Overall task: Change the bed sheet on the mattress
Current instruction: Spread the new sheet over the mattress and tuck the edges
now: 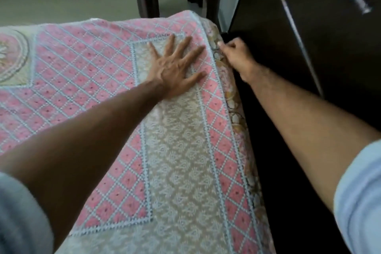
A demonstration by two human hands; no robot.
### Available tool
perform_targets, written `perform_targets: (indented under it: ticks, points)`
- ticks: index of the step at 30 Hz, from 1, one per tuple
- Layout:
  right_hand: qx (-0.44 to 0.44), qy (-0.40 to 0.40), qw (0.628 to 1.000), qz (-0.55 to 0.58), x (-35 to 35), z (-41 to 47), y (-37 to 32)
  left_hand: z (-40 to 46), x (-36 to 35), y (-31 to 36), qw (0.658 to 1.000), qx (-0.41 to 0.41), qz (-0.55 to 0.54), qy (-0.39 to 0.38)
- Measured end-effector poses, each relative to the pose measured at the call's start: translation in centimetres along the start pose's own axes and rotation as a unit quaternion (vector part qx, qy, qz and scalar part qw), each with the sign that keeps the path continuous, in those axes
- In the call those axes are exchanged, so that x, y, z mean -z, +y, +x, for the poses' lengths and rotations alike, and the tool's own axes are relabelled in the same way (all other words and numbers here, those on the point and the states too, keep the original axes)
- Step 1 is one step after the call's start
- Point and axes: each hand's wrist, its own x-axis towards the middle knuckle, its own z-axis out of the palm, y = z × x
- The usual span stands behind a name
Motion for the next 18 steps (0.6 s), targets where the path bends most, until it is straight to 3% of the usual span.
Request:
perform_targets:
  ticks: [5, 9, 15, 18]
  points:
    - [0.032, 0.028, 0.996, -0.084, -1.5, 3.5, -2.0, 0.0, -1.4, -0.3, 0.999, 0.000, 0.025, 0.047]
    - [-0.021, 0.075, 0.990, -0.118, -1.1, 3.0, 0.9, 0.0, -1.6, -0.3, 0.998, -0.003, 0.023, 0.051]
    - [-0.063, 0.022, 0.998, 0.024, -2.0, 4.8, -2.1, 0.1, -2.0, -0.4, 0.998, 0.001, 0.019, 0.060]
    - [-0.059, -0.002, 0.998, 0.023, -2.1, 7.0, -4.1, 0.2, -2.2, -0.5, 0.998, 0.000, 0.020, 0.064]
